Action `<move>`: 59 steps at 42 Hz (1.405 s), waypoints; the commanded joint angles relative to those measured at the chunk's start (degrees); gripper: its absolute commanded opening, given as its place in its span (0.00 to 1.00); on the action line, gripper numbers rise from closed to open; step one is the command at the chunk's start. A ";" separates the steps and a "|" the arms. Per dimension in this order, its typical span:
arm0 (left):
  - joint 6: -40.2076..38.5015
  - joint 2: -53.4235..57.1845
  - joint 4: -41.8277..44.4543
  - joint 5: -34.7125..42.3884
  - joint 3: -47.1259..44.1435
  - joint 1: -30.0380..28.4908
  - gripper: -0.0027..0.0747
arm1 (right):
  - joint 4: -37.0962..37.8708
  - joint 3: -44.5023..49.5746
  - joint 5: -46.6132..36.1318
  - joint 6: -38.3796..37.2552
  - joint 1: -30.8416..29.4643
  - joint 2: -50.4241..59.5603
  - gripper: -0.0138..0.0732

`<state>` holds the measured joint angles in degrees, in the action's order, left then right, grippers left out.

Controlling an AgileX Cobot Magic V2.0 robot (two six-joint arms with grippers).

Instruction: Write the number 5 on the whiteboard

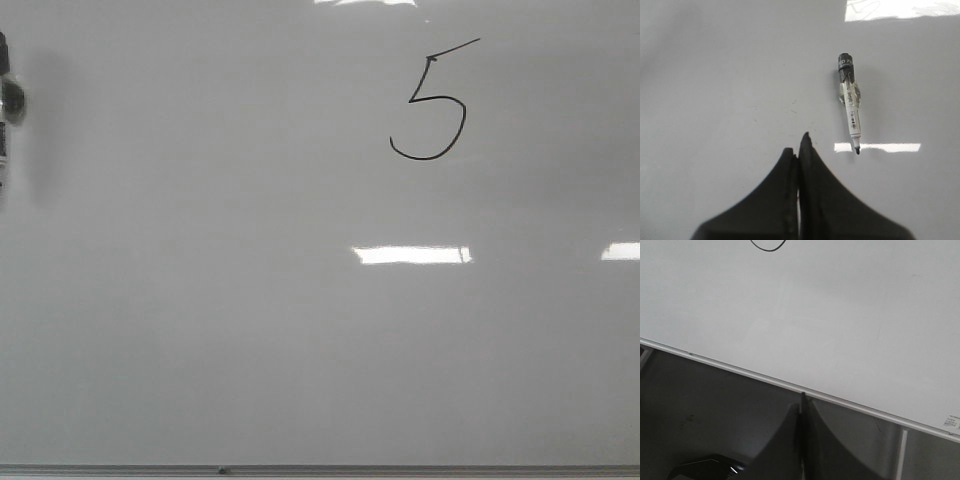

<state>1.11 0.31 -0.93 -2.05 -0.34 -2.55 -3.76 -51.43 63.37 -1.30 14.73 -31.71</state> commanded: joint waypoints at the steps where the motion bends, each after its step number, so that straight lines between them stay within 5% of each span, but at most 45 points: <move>1: 0.02 0.74 -0.61 4.94 -0.37 -0.03 0.01 | 0.27 0.25 -4.70 -0.14 -1.68 2.64 0.08; 18: 0.02 0.74 -0.61 4.94 -0.37 -0.03 0.01 | 0.33 29.49 -41.13 -0.14 -12.89 24.22 0.08; 37: 0.02 0.74 -0.61 4.94 -0.37 -0.03 0.01 | 0.33 52.14 -68.38 -0.14 -14.30 33.40 0.08; 59: 0.02 0.74 -0.61 4.94 -0.37 -0.03 0.01 | 0.33 52.08 -67.38 -0.14 -14.30 33.42 0.08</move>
<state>1.23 0.31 -0.93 -2.05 -0.34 -2.55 -3.76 1.54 0.75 -1.30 0.79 0.61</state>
